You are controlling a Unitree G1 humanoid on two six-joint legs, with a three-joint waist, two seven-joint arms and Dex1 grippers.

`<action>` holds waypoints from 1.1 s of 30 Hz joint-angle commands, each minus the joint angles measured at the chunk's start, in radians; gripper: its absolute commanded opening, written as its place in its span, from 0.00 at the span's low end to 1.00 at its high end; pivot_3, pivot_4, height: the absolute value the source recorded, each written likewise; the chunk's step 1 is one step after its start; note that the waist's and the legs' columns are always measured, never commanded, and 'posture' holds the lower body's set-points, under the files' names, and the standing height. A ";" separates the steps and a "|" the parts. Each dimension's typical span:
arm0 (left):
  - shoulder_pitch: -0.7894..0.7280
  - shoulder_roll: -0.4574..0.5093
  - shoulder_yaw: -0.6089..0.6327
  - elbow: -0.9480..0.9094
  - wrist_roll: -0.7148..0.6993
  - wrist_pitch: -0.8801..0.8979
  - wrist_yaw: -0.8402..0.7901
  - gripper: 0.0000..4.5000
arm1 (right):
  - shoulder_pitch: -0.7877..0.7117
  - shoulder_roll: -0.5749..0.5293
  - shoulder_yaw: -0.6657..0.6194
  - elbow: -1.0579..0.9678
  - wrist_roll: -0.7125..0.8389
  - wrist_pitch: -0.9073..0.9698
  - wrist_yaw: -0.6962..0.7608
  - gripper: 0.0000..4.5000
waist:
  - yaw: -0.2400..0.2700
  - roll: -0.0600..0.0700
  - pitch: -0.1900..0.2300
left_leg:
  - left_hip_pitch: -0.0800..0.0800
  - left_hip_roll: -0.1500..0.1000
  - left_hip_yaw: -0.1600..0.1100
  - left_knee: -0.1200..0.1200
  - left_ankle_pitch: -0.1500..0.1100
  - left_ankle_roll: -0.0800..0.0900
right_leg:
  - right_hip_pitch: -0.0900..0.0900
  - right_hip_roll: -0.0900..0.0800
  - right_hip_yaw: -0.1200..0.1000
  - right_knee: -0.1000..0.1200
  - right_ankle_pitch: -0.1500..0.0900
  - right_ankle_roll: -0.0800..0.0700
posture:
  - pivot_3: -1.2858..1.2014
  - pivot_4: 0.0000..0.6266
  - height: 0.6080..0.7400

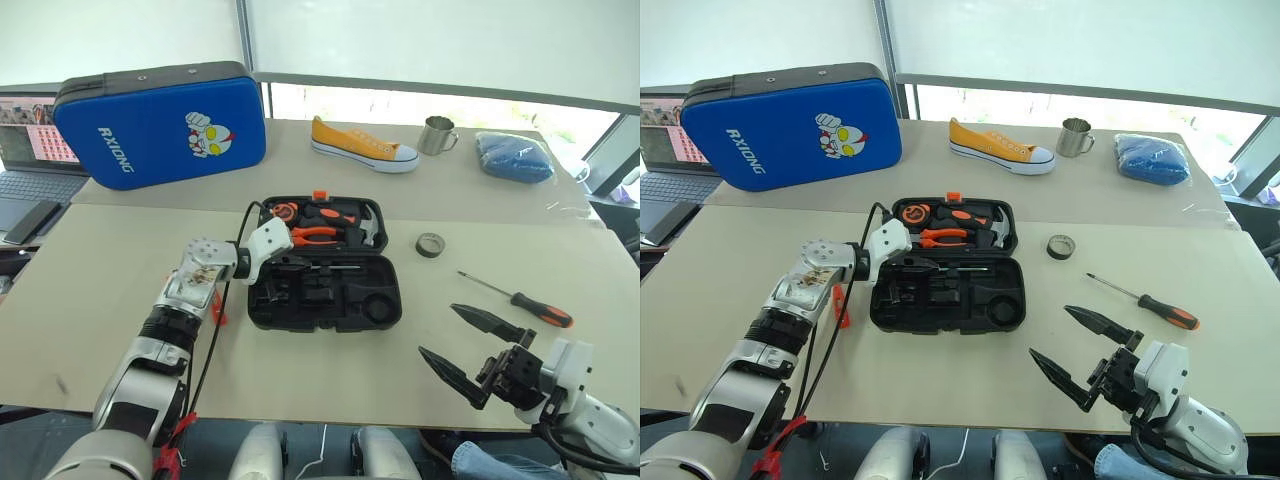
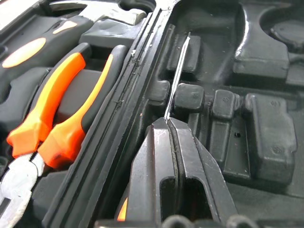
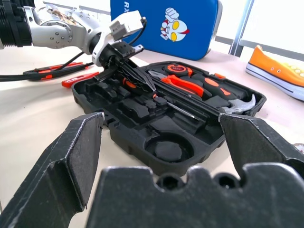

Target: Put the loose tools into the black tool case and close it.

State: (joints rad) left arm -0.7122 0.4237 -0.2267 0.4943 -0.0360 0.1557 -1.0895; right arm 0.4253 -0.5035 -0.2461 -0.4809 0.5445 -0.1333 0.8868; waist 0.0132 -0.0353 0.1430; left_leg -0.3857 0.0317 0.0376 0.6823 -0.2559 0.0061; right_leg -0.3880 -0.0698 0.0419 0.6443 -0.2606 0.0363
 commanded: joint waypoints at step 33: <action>0.680 0.274 0.539 -0.621 -0.684 0.062 -0.303 0.99 | -0.253 -0.465 -0.282 0.779 -0.140 0.096 0.066 1.00 | -0.026 0.010 -0.002 | 0.005 0.001 0.003 -0.006 0.000 0.001 | -0.001 -0.001 0.007 -0.002 -0.003 -0.001 | 0.52 0.24 1.00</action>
State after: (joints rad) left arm -0.0046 0.7059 0.3102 -0.1031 -0.6984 0.2181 -1.4095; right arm 0.2422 -0.9178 -0.5820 0.2144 0.4670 -0.0907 0.9553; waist -0.0131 -0.0255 0.1414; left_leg -0.3818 0.0330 0.0409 0.6762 -0.2564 0.0068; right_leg -0.3888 -0.0704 0.0474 0.6423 -0.2640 0.0346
